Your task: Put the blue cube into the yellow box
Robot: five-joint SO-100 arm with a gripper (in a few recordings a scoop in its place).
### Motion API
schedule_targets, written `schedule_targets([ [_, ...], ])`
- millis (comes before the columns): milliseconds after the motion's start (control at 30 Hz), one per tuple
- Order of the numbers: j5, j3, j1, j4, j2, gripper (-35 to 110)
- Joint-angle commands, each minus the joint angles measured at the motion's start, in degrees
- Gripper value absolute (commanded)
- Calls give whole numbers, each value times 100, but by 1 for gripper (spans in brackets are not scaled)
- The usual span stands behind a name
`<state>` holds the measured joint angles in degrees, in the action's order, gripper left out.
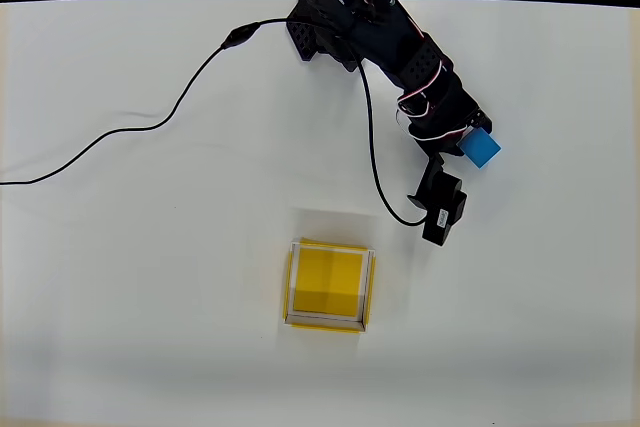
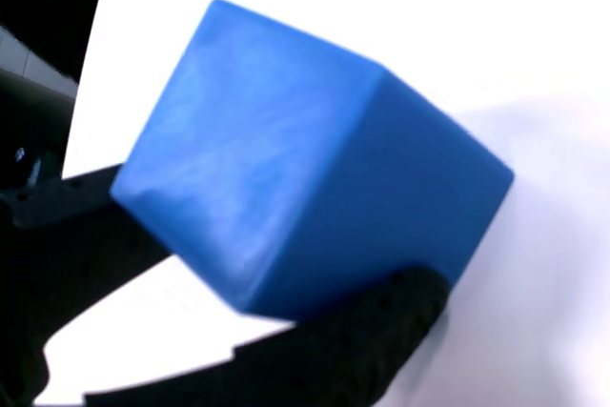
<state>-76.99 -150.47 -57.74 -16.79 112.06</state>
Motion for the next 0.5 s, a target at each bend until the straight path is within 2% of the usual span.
schedule_targets([
  [0,-325,615,123,-70,325,22],
  [467,-1099,1573,237,-809,686,22],
])
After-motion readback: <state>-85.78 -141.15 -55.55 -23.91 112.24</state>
